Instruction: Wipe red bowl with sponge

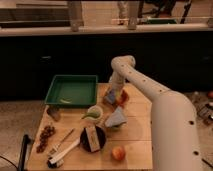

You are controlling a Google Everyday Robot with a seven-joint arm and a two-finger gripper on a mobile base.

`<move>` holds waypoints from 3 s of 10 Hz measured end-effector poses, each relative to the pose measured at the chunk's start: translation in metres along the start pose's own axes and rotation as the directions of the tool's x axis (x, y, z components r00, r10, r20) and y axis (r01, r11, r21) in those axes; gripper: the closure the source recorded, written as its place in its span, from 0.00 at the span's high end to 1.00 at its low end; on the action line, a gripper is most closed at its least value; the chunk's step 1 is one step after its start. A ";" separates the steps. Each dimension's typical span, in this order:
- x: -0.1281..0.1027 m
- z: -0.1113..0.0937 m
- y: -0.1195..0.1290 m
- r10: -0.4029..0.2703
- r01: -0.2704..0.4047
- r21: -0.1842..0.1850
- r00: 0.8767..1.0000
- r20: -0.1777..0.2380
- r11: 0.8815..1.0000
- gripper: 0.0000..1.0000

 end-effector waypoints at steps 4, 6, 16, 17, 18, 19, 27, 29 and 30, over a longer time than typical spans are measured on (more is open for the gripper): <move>0.024 -0.008 0.042 0.055 -0.055 0.000 0.998 -0.006 0.998 0.00; 0.044 -0.018 0.049 0.096 -0.095 0.020 0.995 -0.021 0.995 0.00; 0.023 0.002 -0.031 0.018 -0.018 0.026 1.000 -0.024 1.000 0.00; 0.012 0.004 -0.031 -0.020 0.020 0.020 1.000 -0.009 1.000 0.00; 0.004 0.006 -0.031 -0.045 0.044 0.017 0.999 0.002 0.999 0.00; -0.002 0.007 -0.026 -0.062 0.062 0.009 0.998 0.013 0.998 0.00; 0.037 -0.005 0.038 0.021 -0.022 -0.061 1.000 -0.011 0.998 0.00; 0.050 -0.010 0.026 0.043 -0.044 -0.040 0.998 -0.037 0.998 0.00; 0.053 -0.011 0.018 0.045 -0.046 -0.025 0.998 -0.049 0.999 0.00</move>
